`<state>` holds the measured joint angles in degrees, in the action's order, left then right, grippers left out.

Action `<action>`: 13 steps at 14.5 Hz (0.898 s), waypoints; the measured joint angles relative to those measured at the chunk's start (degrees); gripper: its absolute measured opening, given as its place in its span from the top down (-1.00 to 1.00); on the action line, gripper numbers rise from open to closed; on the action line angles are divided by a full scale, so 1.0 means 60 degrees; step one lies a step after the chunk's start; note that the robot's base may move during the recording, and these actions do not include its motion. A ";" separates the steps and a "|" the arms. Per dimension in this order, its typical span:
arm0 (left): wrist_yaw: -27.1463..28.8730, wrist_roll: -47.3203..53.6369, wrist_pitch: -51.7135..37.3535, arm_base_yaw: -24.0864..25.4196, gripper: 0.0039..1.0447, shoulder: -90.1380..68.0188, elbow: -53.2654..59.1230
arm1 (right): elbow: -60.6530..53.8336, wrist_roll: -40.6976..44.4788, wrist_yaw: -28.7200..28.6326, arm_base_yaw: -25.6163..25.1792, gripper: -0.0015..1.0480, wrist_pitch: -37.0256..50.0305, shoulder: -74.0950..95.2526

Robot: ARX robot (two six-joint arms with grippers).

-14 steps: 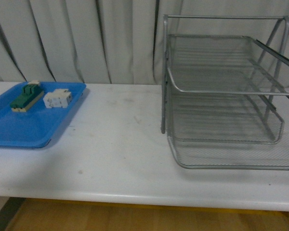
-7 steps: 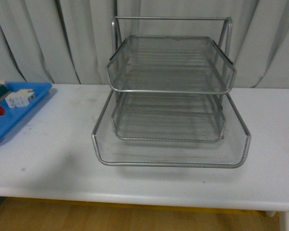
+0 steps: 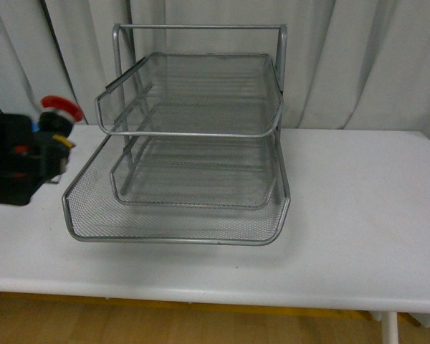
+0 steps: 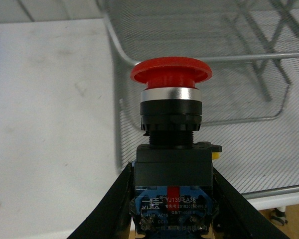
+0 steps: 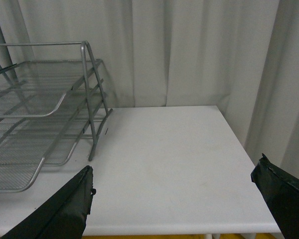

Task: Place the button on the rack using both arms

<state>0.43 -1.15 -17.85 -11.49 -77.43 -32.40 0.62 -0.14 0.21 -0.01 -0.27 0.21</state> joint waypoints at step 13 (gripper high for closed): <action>0.0459 -0.0237 0.1351 -0.1985 0.31 -0.4914 -0.3705 | 0.0000 0.0000 -0.0004 0.0000 -0.87 0.0007 0.0000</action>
<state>3.18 -2.57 -9.74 -23.40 -106.91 -54.63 0.62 -0.14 0.19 -0.01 -0.23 0.21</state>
